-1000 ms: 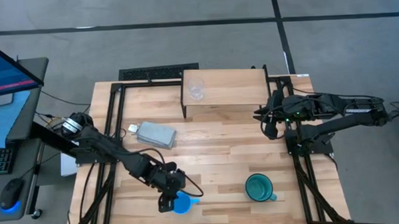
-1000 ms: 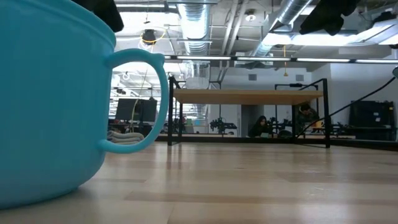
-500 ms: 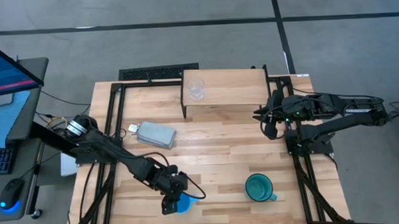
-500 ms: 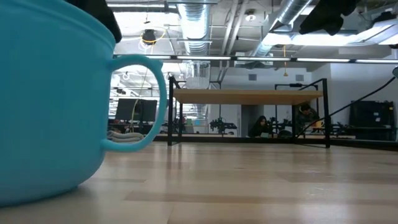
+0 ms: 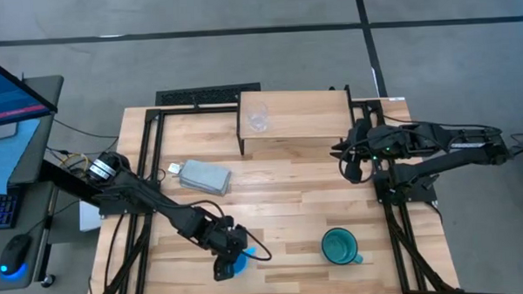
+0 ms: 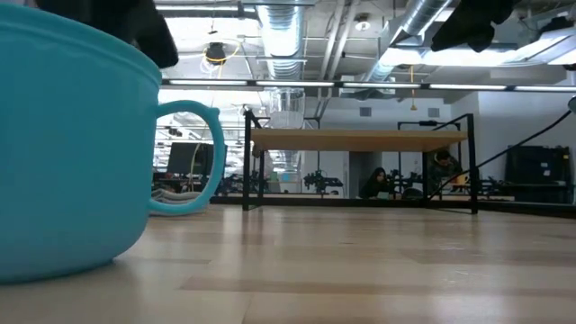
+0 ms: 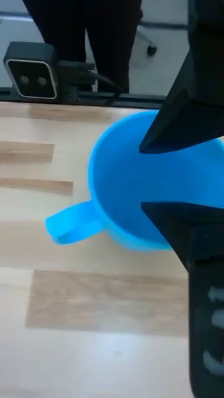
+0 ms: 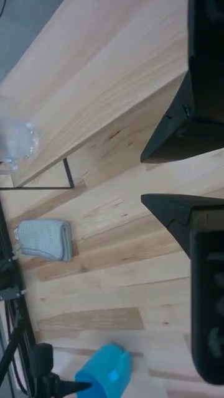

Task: Stack small to large cups/mugs on shelf
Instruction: Put the blue mug on the shelf

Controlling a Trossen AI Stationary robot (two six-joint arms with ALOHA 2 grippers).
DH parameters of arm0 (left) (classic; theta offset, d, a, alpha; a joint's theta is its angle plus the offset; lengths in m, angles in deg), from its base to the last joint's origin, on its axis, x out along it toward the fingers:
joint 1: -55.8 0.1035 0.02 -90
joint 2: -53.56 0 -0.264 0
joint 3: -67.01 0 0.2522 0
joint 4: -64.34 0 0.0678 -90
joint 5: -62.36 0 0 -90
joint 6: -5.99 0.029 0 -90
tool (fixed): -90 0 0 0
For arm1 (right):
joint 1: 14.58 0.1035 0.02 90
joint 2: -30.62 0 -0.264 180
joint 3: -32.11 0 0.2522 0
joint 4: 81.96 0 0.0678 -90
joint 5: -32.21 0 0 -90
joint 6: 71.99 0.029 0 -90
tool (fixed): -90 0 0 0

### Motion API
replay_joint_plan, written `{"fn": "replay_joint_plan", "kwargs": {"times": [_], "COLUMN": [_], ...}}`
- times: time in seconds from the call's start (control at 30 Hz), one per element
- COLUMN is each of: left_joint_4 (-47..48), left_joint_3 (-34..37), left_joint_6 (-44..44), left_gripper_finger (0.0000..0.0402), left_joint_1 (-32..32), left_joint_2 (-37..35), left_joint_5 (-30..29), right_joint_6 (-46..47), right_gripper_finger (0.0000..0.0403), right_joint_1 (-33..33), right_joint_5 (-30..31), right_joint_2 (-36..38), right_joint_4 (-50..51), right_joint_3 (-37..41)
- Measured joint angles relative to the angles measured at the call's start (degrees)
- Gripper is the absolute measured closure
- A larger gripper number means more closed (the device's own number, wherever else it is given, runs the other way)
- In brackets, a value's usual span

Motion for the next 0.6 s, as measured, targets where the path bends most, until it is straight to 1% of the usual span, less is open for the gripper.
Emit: {"fn": "replay_joint_plan", "kwargs": {"times": [0.2, 0.27, 0.37, 0.6], "left_joint_4": [7.16, 8.76, 8.64, 9.29], "left_joint_3": [-3.77, -3.85, -3.91, -3.91], "left_joint_6": [3.77, 5.09, 7.28, 9.13], "left_gripper_finger": [0.0276, 0.0276, 0.0276, 0.0276], "left_joint_1": [0.04, 0.09, 0.22, 1.17], "left_joint_2": [-0.07, -0.07, -0.07, -0.07], "left_joint_5": [-5.58, -5.91, -5.91, -4.98], "right_joint_6": [-0.02, 0.0, 0.0, -0.04], "right_gripper_finger": [0.029, 0.029, 0.029, 0.029], "right_joint_1": [0.02, 0.02, 0.0, 0.0], "right_joint_5": [0.0, -0.02, -0.02, -0.02], "right_joint_2": [0.03, 0.01, 0.03, 0.01], "right_joint_4": [0.04, 0.04, 0.04, 0.07], "right_joint_3": [0.0, 0.0, 0.0, 0.0]}}
